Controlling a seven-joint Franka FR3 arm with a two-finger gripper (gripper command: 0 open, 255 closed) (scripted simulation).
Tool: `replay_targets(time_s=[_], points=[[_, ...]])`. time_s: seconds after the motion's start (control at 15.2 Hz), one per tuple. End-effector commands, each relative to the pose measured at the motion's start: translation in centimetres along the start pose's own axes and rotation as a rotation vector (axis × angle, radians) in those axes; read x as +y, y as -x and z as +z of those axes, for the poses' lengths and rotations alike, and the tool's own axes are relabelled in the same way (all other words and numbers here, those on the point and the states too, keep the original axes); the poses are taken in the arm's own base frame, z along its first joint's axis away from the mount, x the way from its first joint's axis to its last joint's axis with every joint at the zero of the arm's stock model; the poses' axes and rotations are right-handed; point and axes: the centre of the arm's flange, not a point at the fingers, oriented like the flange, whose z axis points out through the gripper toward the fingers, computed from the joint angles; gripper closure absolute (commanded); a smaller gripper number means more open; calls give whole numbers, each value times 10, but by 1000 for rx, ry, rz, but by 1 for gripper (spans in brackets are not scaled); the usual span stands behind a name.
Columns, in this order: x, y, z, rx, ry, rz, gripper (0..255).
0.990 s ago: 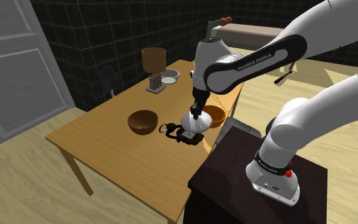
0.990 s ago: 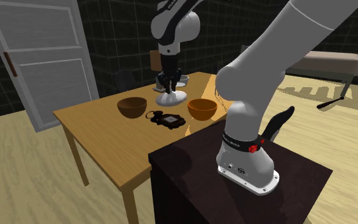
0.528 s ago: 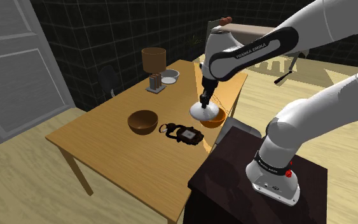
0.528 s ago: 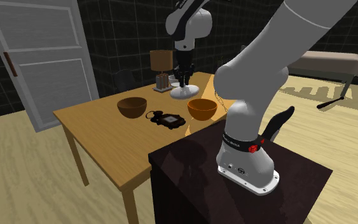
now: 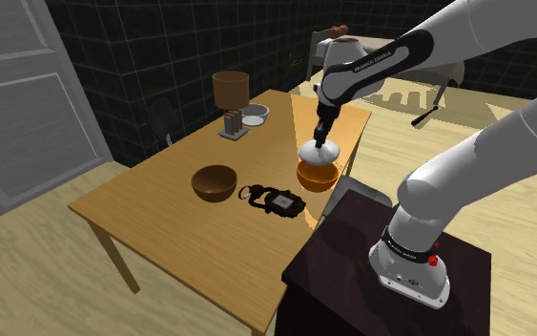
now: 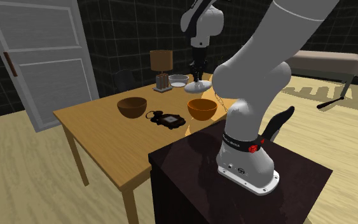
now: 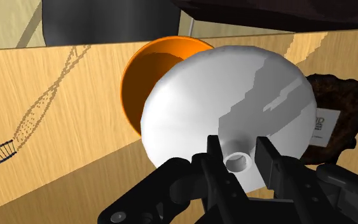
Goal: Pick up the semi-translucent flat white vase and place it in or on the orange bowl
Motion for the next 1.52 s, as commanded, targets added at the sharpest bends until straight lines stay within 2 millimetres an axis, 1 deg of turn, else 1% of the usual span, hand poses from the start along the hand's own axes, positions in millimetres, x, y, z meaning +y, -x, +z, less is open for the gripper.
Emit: replay_targets(time_s=[0.0, 0.2, 1.45], points=[[29, -3, -2, 0, 1, -1, 255], [69, -3, -3, 0, 1, -1, 255], [63, 3, 97, 0, 1, -1, 255]])
